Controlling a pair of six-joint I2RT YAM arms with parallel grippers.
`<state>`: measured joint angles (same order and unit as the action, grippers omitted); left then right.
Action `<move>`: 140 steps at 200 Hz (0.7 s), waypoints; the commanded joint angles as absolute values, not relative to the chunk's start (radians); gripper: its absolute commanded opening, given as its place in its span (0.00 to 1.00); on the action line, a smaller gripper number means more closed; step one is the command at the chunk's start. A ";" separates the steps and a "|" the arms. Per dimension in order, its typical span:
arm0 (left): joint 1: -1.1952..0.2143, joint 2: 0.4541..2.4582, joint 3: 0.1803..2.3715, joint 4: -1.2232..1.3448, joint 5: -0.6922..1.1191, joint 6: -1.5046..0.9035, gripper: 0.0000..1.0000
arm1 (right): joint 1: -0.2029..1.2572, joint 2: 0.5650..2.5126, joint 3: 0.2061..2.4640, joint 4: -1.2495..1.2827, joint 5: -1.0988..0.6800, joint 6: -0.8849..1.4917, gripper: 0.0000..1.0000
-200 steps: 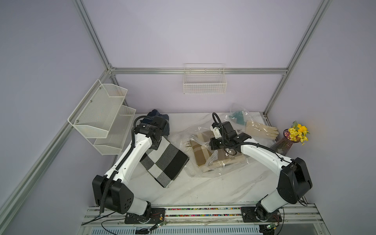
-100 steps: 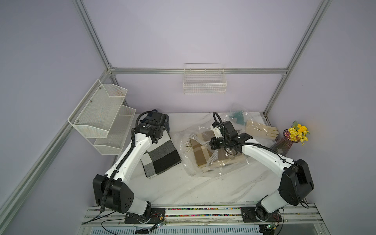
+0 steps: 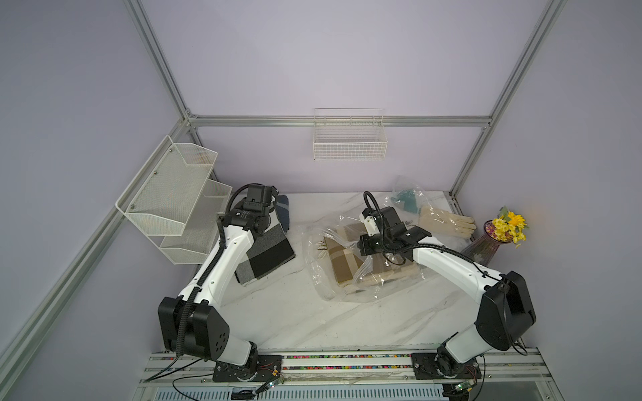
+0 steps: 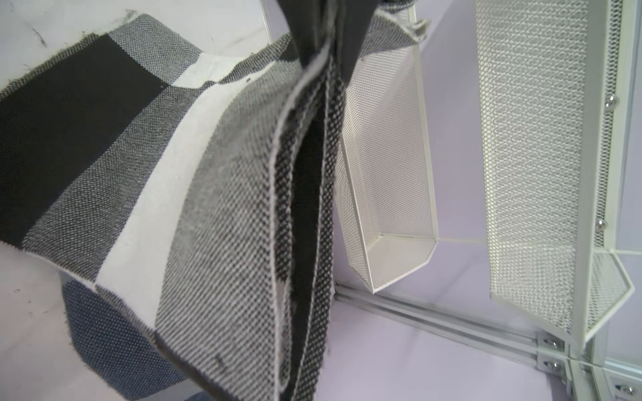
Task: Take the scarf out of the vacuum bag
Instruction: Place the scarf at the center of the board.
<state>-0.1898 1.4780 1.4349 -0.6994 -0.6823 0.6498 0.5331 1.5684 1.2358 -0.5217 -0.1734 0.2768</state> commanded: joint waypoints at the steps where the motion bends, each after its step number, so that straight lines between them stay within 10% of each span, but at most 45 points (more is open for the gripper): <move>1: -0.183 1.470 1.446 -0.528 -0.655 0.760 0.00 | 0.529 1.578 1.253 -0.507 -0.173 0.272 0.00; 140: -0.132 1.542 1.487 -0.376 -0.567 0.948 0.00 | 0.530 1.602 1.267 -0.501 -0.178 0.252 0.00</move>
<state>-0.1390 1.5600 1.4445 -0.5179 -0.5968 0.8677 0.5327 1.6035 1.2385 -0.5205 -0.1738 0.2680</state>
